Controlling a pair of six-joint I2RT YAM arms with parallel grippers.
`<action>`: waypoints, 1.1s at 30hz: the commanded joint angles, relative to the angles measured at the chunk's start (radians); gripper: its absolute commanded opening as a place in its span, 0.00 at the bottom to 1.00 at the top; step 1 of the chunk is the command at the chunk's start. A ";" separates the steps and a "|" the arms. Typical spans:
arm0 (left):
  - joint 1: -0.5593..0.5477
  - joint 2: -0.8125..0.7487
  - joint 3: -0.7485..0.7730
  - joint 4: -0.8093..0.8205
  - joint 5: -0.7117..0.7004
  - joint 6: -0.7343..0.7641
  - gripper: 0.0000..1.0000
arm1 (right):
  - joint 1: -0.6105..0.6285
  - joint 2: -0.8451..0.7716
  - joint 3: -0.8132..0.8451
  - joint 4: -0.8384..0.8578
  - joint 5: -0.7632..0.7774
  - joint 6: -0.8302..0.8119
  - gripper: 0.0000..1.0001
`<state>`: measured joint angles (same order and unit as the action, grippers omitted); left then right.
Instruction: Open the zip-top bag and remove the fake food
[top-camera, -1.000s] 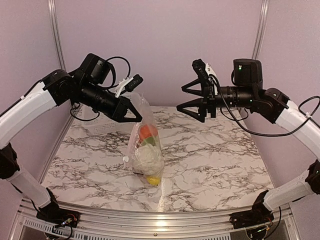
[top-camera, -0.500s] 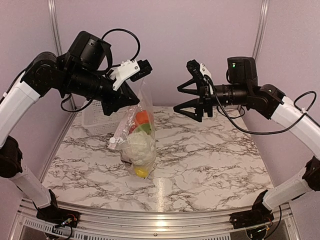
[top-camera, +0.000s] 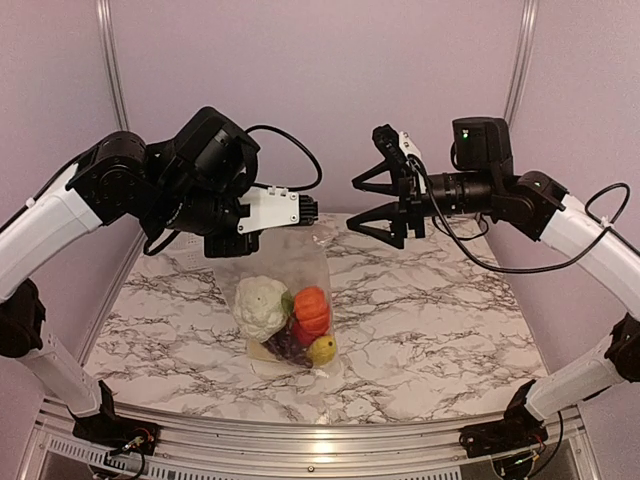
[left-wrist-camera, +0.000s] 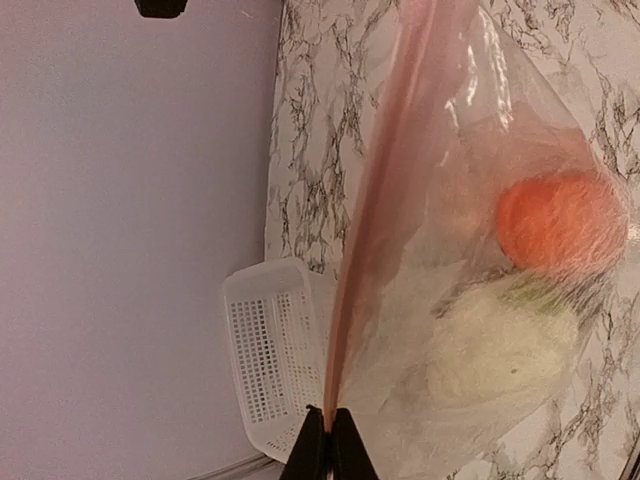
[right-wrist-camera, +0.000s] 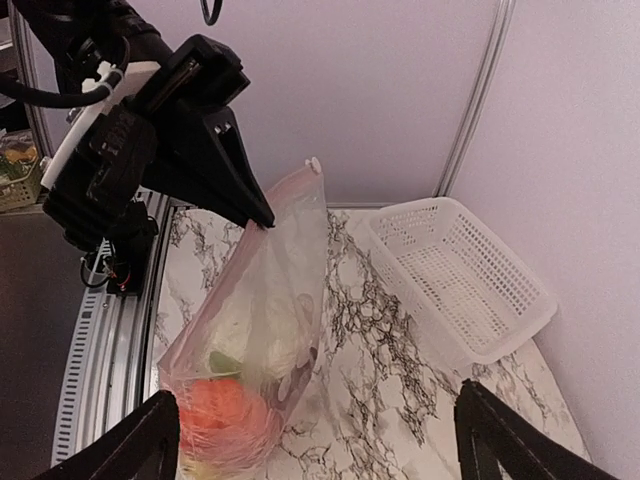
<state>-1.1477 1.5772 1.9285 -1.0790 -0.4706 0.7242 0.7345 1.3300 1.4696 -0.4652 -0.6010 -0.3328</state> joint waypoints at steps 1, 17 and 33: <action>-0.026 -0.055 -0.004 0.149 -0.048 0.123 0.00 | -0.007 0.003 0.011 0.023 -0.073 0.025 0.92; -0.030 -0.034 -0.174 0.284 0.035 -0.017 0.00 | 0.040 0.024 -0.081 0.084 -0.075 0.255 0.81; -0.017 -0.092 -0.259 0.426 0.112 -0.135 0.00 | 0.046 0.057 -0.097 0.018 0.023 0.208 0.08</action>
<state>-1.1706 1.5402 1.6833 -0.7345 -0.4065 0.6647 0.7715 1.3701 1.3376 -0.4145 -0.6327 -0.1131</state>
